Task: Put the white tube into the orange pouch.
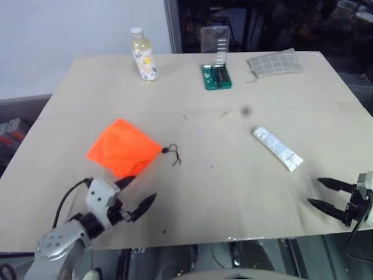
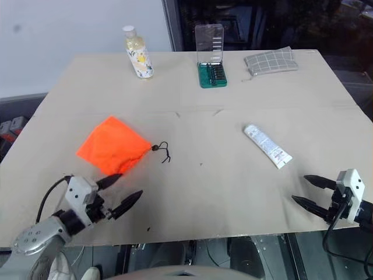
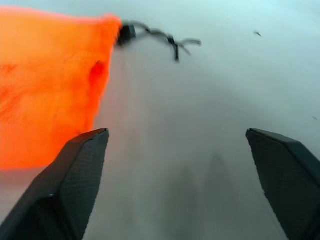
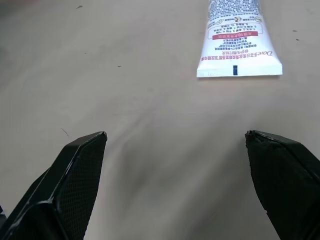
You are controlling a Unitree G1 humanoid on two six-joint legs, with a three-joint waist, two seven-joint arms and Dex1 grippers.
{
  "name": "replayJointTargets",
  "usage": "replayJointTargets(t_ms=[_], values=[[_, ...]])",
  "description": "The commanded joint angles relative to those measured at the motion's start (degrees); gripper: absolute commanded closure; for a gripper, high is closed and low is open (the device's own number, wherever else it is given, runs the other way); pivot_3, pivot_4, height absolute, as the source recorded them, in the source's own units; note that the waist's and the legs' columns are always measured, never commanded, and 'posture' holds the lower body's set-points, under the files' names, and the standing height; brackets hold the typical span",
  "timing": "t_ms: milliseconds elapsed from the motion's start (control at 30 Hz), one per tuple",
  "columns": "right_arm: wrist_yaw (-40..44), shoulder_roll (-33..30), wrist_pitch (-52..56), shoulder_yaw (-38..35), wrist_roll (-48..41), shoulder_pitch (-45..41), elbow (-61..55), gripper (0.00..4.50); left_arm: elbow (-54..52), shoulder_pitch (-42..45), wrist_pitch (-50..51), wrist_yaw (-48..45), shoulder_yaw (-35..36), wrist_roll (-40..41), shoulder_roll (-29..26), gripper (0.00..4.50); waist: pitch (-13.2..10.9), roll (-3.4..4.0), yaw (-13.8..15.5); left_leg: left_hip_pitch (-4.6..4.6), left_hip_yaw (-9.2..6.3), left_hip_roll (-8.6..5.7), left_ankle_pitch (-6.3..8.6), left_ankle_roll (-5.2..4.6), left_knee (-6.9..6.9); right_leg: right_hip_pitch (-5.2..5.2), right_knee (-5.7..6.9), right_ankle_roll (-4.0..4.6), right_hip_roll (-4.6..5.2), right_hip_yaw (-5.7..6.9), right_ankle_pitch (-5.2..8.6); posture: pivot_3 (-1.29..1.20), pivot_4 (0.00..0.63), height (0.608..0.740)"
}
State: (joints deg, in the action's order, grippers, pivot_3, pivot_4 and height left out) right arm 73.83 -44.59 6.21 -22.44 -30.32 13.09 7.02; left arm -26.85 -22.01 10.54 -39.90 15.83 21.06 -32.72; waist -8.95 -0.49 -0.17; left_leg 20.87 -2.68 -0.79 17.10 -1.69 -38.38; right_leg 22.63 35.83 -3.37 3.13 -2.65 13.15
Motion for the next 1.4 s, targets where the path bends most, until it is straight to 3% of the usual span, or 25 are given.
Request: replayJointTargets(t_ms=[33, 267, 467, 800, 900, 1167, 1267, 1400], values=[[1.4, -0.4, 0.7, -1.1, -2.1, 0.2, -2.5, 0.0, -3.2, 2.0, -1.6, 5.2, -0.4, -6.3, 0.0, 0.03, 0.0, 0.01, 0.0, -0.01, 0.01, 0.0, 0.0, 0.0, 0.0, -0.01, 0.0, 0.0, 0.0, -0.02, 0.0, 0.0, 0.15, 0.74], [1.2, -0.6, 5.8, 0.8, -5.6, 2.7, -16.7, 0.0, -6.9, 2.5, 0.2, 13.8, -1.2, -13.2, 3.8, 0.03, 0.0, 0.04, -0.5, 0.02, -0.03, 0.03, 0.01, 0.0, 0.08, 0.05, 0.0, -0.23, 0.01, 0.0, -0.13, 0.0, 0.15, 0.74], [-1.4, 0.4, 8.4, 2.8, -7.1, 1.3, -23.5, 0.0, -4.8, 2.7, 3.8, 17.9, -3.6, -23.9, 1.9, 0.03, -0.1, -0.1, 0.0, 0.02, -0.05, 0.0, 0.0, 0.0, 0.02, 0.02, 0.0, -0.1, -0.01, 0.03, -0.05, 0.0, 0.15, 0.74], [-2.2, 0.8, 8.8, 5.0, -7.1, 1.6, -26.2, 0.0, -0.7, 7.1, 3.5, 18.2, -3.3, -26.4, 1.0, 0.03, -0.1, -0.12, 0.6, 0.06, -0.11, 0.0, 0.0, 0.0, 0.03, 0.04, 0.0, -0.24, 0.01, 0.11, -0.13, 0.0, 0.15, 0.74], [-2.4, 1.2, 8.3, 4.7, -7.0, 2.4, -25.9, 0.0, 0.5, 8.6, 3.3, 18.5, -4.1, -27.3, 0.9, 0.81, -0.1, -0.12, 0.9, 0.05, -0.13, 0.0, 0.0, 0.01, 0.03, 0.04, 0.0, -0.23, 0.01, 0.13, -0.13, 0.0, 0.15, 0.74], [-3.2, 1.8, 7.2, 4.9, -5.9, 2.2, -23.8, 0.0, 3.0, 10.2, 1.4, 17.5, -5.2, -28.4, 0.3, 4.31, -0.1, -0.12, 0.9, 0.07, -0.15, 0.0, 0.0, 0.01, 0.03, 0.04, 0.0, -0.23, 0.02, 0.14, -0.14, 0.0, 0.15, 0.74], [-6.3, 2.6, 4.9, 4.9, -2.4, 0.8, -21.2, 0.0, 3.0, 11.4, 0.8, 16.9, -5.2, -27.2, 0.6, 4.48, -0.1, -0.12, 1.0, 0.07, -0.15, 0.0, 0.0, 0.01, 0.03, 0.04, 0.0, -0.23, 0.04, 0.14, -0.14, 0.0, 0.15, 0.74], [-18.9, 6.6, -8.2, 2.5, 9.1, -6.6, -14.4, 0.0, 0.9, 13.9, -0.1, 13.6, -6.4, -26.4, -1.4, 4.48, -0.2, -0.13, 0.8, 0.04, -0.11, -0.02, -0.02, 0.05, 0.01, 0.03, 0.02, -0.22, 0.07, 0.12, -0.14, 0.0, 0.15, 0.74]])
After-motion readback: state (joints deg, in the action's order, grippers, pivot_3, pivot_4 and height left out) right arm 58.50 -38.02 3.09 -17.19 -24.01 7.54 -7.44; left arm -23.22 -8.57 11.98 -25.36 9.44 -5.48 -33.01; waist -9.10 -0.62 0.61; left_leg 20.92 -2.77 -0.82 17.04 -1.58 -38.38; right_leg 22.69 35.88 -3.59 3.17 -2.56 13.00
